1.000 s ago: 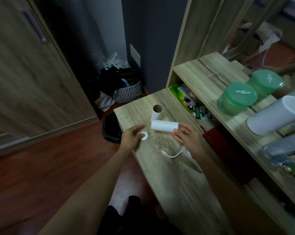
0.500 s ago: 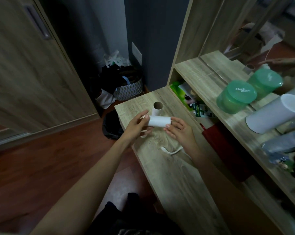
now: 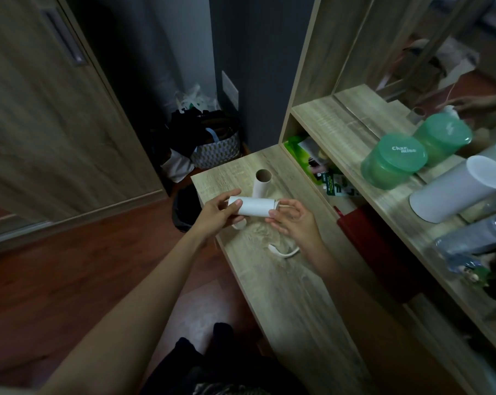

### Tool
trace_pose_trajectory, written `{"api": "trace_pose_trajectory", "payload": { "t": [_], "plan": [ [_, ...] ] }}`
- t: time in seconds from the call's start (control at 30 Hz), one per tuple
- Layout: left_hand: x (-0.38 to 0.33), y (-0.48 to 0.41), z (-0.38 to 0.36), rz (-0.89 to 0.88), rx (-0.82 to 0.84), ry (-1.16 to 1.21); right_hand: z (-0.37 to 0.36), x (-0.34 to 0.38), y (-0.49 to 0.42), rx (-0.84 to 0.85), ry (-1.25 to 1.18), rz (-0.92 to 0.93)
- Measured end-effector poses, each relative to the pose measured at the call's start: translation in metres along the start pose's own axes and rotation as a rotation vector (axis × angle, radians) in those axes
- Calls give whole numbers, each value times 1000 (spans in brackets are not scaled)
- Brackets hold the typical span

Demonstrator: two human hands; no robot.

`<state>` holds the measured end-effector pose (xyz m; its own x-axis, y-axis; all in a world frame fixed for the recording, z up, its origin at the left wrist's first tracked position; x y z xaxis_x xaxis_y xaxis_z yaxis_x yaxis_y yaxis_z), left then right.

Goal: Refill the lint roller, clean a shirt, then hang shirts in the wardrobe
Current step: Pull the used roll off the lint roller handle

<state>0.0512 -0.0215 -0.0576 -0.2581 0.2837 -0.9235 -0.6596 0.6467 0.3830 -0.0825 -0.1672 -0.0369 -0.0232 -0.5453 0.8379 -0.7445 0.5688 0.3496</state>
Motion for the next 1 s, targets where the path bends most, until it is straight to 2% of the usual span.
{"api": "trace_pose_trajectory", "payload": {
  "t": [0.27,0.43,0.5,0.6,0.73,0.87,1.0],
  "plan": [
    [8,4,16,-9,-86,18,22,4,-7,-107,83,73],
    [19,7,35,0,-163,10,26,-2,-22,-112,304,113],
    [22,9,41,2,-181,34,26,-6,-31,-104,542,200],
    [28,11,48,6,-219,54,19,-11,-37,-26,1031,384],
    [34,11,58,18,-244,107,12,-23,-34,93,1353,529],
    [36,11,65,11,-246,128,20,-34,-37,115,1387,426],
    [36,10,69,8,-246,150,24,-33,-38,138,1314,397]
  ]
}}
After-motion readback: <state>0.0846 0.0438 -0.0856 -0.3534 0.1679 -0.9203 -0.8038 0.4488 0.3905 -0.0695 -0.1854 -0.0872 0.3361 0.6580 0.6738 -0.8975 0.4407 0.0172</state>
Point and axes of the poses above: each hand's wrist, its own y-axis away from the middle knuckle, its own z-axis out of the back of the hand, x = y × z, the point moved 5 cm from there along -y, towards the middle knuckle, and after that the axes turned 14 degrees about -y, right-handed, at the moved point
